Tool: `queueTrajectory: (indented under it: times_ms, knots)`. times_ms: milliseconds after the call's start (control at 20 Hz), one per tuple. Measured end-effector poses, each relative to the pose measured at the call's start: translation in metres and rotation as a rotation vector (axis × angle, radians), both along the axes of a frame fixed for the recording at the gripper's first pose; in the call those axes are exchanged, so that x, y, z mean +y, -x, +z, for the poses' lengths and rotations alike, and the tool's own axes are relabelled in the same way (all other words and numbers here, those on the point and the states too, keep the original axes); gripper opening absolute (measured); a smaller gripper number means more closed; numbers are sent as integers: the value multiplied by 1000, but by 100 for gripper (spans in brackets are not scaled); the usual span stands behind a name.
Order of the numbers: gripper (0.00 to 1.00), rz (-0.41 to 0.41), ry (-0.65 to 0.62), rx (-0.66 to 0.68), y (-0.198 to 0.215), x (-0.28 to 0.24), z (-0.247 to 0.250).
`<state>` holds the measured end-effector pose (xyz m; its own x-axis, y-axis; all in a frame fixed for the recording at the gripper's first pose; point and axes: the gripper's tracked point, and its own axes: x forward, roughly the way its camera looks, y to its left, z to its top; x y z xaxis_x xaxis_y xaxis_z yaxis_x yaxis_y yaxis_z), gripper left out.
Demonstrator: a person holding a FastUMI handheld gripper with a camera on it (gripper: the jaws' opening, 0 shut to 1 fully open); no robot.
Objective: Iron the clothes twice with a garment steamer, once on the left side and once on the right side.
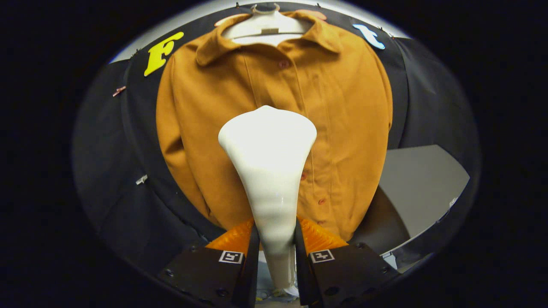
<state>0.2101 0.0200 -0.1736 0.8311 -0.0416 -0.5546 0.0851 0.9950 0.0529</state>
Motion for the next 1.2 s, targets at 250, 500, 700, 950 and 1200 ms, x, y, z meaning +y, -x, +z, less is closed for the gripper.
queueTrajectory:
  times_ms: [250,500,700,950,1200]
  knots:
    - [41,-35,27,-202,-10,-19,59]
    - [41,-48,42,-377,-6,-40,105]
    - [41,-55,66,-498,-2,-51,137]
    - [41,-50,62,-626,4,-59,168]
    - [41,-54,84,-649,3,-70,173]
